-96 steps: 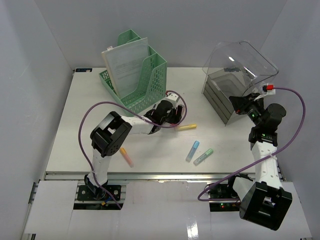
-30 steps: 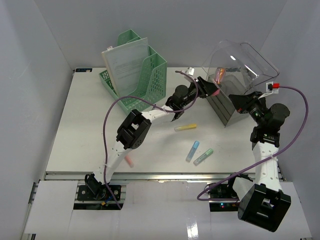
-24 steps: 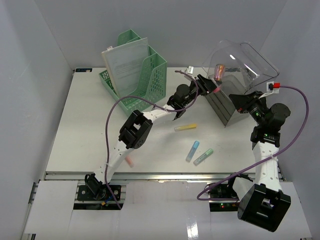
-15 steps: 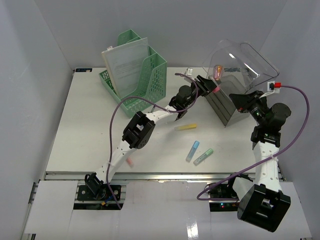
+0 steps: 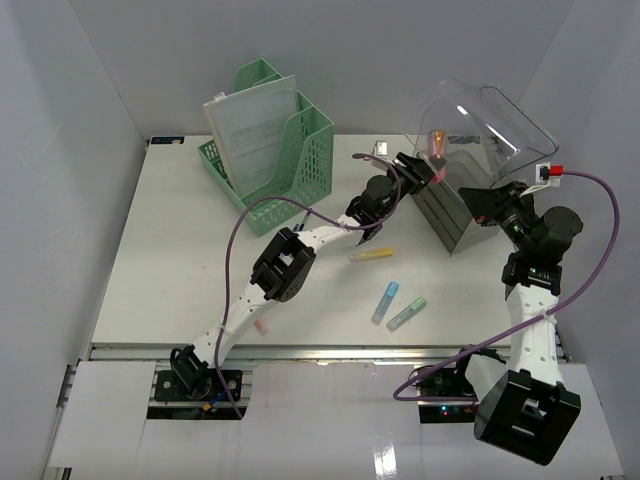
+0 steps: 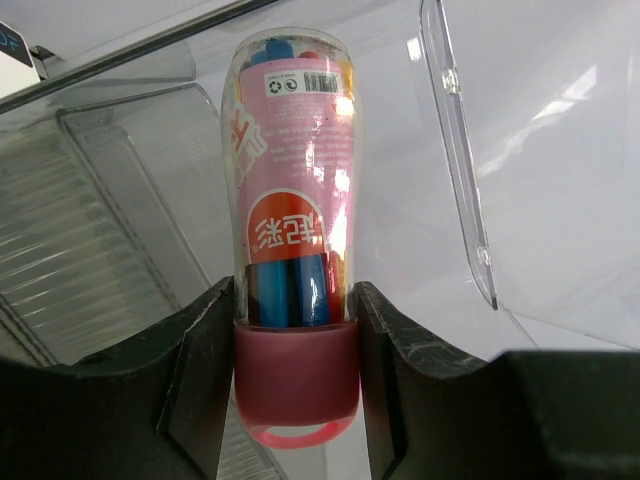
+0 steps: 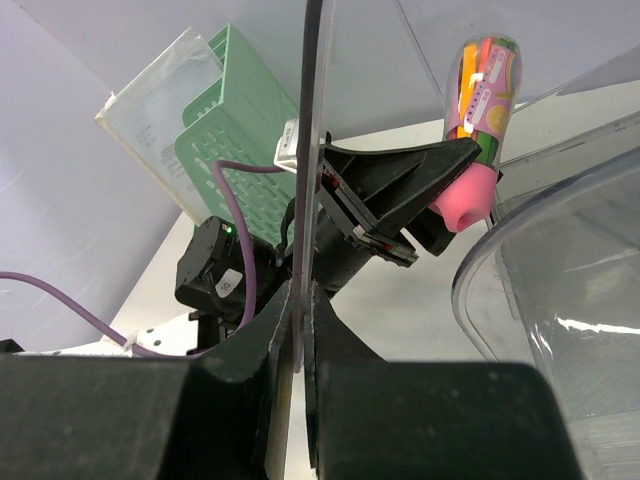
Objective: Organize the desk
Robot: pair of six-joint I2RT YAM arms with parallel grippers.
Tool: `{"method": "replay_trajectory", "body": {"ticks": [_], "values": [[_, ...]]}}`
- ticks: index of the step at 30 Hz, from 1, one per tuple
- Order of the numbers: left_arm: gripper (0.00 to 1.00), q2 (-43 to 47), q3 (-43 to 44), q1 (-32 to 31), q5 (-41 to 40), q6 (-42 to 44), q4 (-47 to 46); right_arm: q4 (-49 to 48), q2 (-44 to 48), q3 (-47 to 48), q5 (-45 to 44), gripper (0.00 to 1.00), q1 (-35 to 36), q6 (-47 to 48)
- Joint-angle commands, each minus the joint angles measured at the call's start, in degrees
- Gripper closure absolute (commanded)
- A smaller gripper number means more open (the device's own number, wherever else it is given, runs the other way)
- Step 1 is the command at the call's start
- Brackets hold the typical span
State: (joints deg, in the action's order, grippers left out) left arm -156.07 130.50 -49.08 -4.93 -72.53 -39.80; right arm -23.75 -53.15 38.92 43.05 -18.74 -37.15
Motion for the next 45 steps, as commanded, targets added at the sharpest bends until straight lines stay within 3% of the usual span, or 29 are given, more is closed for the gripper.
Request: {"method": "replay_trajectory", "body": {"ticks": [1, 6, 10, 17, 20, 30, 33, 37, 41, 45], "values": [[0.91, 2.71, 3.96, -1.21, -4.64, 0.98, 1.31, -4.62, 2.38, 4.13, 0.96, 0.92, -0.33, 0.56], [0.89, 3.42, 3.72, -1.39, -5.67, 2.24, 3.93, -4.57, 2.53, 4.07, 0.90, 0.92, -0.33, 0.41], [0.75, 3.58, 4.58, -1.67, -6.32, 2.72, 6.93, -4.55, 2.62, 4.06, 0.90, 0.92, -0.33, 0.34], [0.31, 3.36, 6.34, -1.99, -6.24, 3.45, 9.63, -4.45, 2.79, 3.97, 0.62, 0.92, -0.42, 0.50], [0.24, 3.85, 6.34, -2.16, -6.24, 4.52, 9.56, -4.40, 2.81, 3.97, 0.48, 0.92, -0.42, 0.50], [0.24, 4.52, 5.98, -2.25, -5.38, 5.05, 9.63, -4.02, 3.24, 3.98, 0.27, 0.92, -0.50, 0.77], [0.37, 6.05, 3.08, -2.25, -4.26, 7.33, 8.97, -3.73, 3.25, 4.13, 0.26, 0.92, -0.51, 0.92], [0.52, 12.44, -8.81, -2.25, -4.11, 11.20, 4.35, -3.42, 3.40, 4.33, 0.28, 0.92, -0.51, 1.10], [0.53, 22.33, -24.36, -2.42, -6.49, 14.68, -4.23, -3.20, 3.50, 4.33, 0.17, 0.92, -0.51, 1.49], [0.52, 27.86, -34.61, -2.42, -6.50, 16.55, -9.17, -2.83, 3.65, 4.39, 0.02, 0.92, -0.51, 1.93]]}}
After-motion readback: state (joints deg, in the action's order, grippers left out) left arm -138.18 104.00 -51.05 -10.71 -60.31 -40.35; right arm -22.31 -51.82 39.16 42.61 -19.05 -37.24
